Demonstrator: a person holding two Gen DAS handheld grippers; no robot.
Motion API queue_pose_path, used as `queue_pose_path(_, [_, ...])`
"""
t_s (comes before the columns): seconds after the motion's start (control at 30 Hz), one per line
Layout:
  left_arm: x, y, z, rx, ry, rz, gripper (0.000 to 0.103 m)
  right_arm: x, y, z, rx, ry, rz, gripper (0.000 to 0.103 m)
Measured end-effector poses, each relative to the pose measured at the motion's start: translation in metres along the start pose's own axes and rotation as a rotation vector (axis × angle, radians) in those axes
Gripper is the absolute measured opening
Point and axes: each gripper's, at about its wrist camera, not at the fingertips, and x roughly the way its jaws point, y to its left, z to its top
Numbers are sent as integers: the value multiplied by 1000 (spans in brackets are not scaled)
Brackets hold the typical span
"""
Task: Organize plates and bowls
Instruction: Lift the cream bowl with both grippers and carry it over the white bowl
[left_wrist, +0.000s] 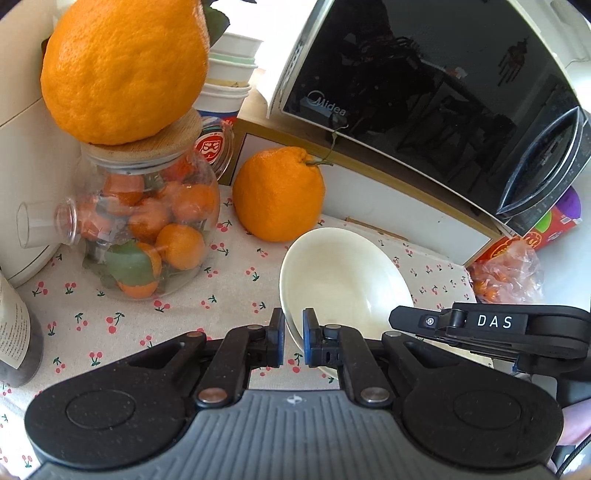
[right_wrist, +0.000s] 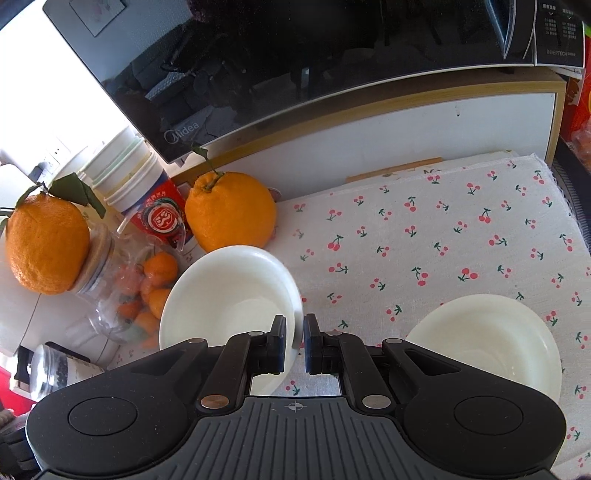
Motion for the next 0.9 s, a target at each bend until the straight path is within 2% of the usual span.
queue_pose_path(0.37, [-30, -31, -2, 81, -18, -30, 9, -55, -14, -10, 54, -47, 15, 9])
queue_pose_path(0.9, [-63, -60, -45, 146, 68, -100, 10, -130, -40, -67, 173, -114, 16, 9])
